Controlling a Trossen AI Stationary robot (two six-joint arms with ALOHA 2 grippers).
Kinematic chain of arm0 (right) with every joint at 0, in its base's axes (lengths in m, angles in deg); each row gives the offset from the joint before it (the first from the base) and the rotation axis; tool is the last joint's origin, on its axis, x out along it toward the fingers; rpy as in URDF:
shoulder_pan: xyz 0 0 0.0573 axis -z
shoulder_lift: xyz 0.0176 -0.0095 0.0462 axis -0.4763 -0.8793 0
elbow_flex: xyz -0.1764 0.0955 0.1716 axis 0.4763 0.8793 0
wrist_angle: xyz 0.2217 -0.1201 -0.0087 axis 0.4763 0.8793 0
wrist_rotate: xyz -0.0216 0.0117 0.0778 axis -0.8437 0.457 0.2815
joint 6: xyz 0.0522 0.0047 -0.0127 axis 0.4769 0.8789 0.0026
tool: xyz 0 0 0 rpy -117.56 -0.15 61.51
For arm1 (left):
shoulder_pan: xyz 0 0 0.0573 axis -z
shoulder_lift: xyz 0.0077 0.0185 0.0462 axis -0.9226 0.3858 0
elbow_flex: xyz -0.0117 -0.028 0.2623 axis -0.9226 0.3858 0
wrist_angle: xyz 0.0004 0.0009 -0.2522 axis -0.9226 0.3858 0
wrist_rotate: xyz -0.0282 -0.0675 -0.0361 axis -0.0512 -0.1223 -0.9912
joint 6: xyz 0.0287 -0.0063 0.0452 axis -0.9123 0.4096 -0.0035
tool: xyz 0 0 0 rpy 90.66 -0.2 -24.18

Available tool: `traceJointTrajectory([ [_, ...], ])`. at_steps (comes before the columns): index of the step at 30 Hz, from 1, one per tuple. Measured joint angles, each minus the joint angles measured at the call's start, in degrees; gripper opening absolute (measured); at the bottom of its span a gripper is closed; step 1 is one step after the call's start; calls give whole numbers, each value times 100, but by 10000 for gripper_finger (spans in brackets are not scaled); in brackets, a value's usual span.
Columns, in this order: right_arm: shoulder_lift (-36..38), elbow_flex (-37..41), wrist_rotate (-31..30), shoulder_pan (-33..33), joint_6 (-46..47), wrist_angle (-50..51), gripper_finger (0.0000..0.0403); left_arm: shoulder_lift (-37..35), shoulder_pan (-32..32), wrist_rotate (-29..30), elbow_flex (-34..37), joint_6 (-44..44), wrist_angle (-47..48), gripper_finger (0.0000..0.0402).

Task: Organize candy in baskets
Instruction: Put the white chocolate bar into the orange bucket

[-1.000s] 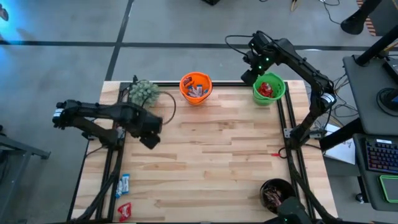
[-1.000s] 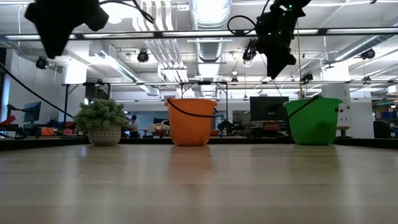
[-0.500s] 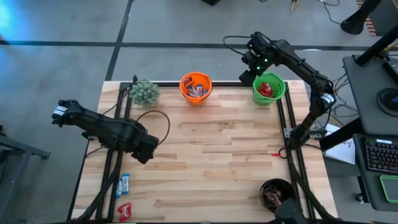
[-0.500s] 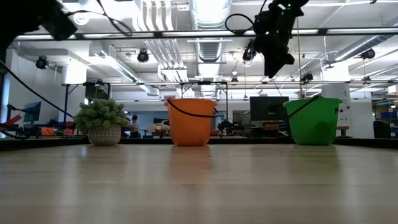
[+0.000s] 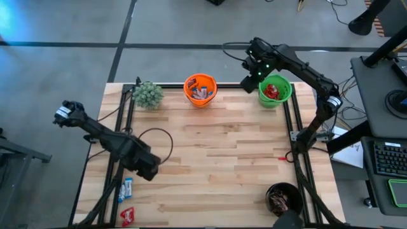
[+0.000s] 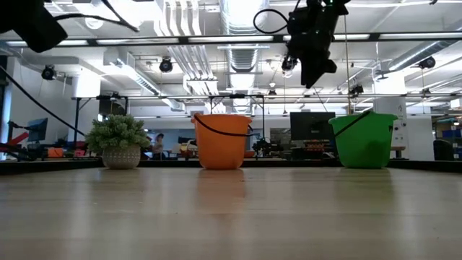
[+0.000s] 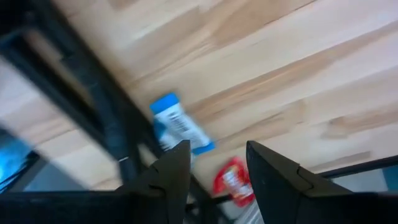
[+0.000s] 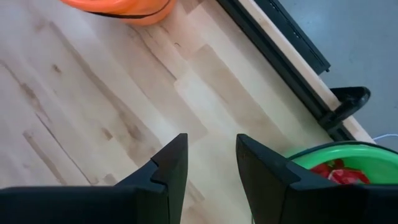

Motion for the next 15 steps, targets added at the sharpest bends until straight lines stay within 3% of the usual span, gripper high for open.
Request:
traceJointTrajectory([
  [3, 2, 0, 1, -136, -2, 4, 128, 0, 273, 221, 41, 396, -328, 139],
  [9, 52, 2, 1, -409, 2, 81, 132, 80, 915, 186, 136, 1591, -489, 139],
  [15, 188, 2, 1, -657, 0, 219, 124, 417, 1531, 192, 140, 2756, -1234, 139],
])
